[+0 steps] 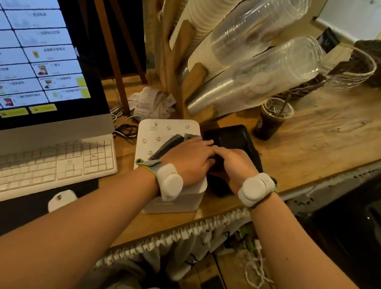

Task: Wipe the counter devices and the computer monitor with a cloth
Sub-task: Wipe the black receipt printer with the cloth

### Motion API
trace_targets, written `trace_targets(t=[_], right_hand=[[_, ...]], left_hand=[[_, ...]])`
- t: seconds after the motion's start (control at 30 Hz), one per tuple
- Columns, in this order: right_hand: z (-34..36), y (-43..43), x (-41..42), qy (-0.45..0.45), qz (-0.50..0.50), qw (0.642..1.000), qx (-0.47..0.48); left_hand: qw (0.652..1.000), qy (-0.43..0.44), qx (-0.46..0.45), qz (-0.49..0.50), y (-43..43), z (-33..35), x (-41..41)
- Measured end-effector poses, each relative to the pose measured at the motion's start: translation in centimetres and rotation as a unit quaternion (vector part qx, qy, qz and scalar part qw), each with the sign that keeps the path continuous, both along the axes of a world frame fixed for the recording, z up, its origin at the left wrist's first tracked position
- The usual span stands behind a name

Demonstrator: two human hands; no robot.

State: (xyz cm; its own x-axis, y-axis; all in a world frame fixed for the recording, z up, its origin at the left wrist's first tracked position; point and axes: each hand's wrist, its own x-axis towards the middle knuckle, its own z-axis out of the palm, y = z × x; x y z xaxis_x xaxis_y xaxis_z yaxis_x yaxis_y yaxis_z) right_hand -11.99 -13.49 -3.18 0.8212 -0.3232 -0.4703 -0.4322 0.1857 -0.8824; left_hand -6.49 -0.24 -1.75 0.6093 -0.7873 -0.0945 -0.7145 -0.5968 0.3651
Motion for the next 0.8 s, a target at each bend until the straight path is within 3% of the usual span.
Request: trace_targets(t=[0.3, 0.43, 0.6, 0.67, 0.73, 0.8], right_hand=[[0.5, -2.8, -1.9, -0.016, -0.118, 0.979, 0.166], [2.2, -6.0, -1.5, -0.052, -0.16, 0.985, 0.05], [4.2, -9.8, 0.9, -0.118, -0.235, 0.961, -0.087], [4.8, -9.5, 1.6, -0.128, -0.197, 0.964, -0.12], [4.7, -8.1, 2.3, -0.108, -0.064, 0.981, -0.147], [3.8, -7.0, 2.6, -0.089, 0.048, 0.99, -0.097]], left_hand=[[0.987, 0.139, -0.075, -0.027, -2.5, 2.1, -1.3], [0.977, 0.114, -0.161, 0.078, -3.0, 2.8, 0.4], [0.983, 0.041, -0.116, 0.135, -3.1, 2.8, 2.4], [0.983, 0.034, -0.119, 0.137, -3.2, 2.9, 2.7], [0.983, 0.027, -0.115, 0.137, -3.4, 2.8, 2.8], [0.981, 0.017, -0.129, 0.144, -3.4, 2.6, 2.8]])
